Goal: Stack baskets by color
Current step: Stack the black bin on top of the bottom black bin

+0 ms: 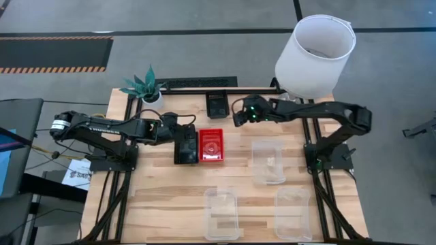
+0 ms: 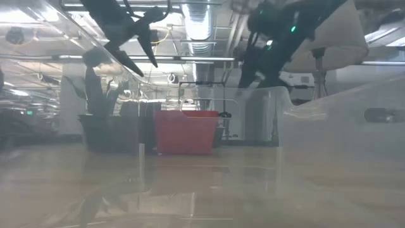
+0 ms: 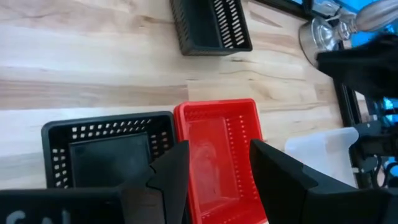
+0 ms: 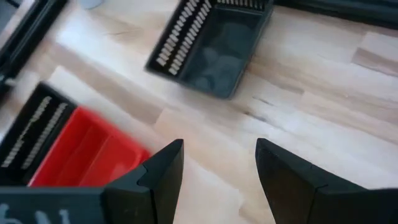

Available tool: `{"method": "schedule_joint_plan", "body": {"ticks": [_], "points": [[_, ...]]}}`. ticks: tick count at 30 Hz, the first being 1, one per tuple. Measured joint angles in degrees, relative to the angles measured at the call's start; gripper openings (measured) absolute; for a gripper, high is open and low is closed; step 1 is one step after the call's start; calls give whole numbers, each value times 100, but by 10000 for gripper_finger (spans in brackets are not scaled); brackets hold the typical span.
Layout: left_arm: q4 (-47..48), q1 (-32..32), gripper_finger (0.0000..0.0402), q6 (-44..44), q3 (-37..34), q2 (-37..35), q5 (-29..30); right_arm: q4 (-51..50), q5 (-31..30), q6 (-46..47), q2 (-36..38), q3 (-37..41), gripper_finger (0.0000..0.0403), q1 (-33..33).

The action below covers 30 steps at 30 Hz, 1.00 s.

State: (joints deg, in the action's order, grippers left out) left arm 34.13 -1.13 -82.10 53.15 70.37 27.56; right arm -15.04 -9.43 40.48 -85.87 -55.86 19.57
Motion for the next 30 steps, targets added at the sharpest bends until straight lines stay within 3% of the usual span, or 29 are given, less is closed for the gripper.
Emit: {"method": "schedule_joint_plan", "body": {"ticks": [8,24,30], "points": [[93,86,154,61,0,0,75,324,137,-77,-814,-358,221,358],[-538,1698,154,1496,2,0,-692,-568,68,-304,-2226,-1930,221,643],[-525,1775,154,1678,2,0,-833,-705,903,-322,-2812,-2449,221,564]]}}
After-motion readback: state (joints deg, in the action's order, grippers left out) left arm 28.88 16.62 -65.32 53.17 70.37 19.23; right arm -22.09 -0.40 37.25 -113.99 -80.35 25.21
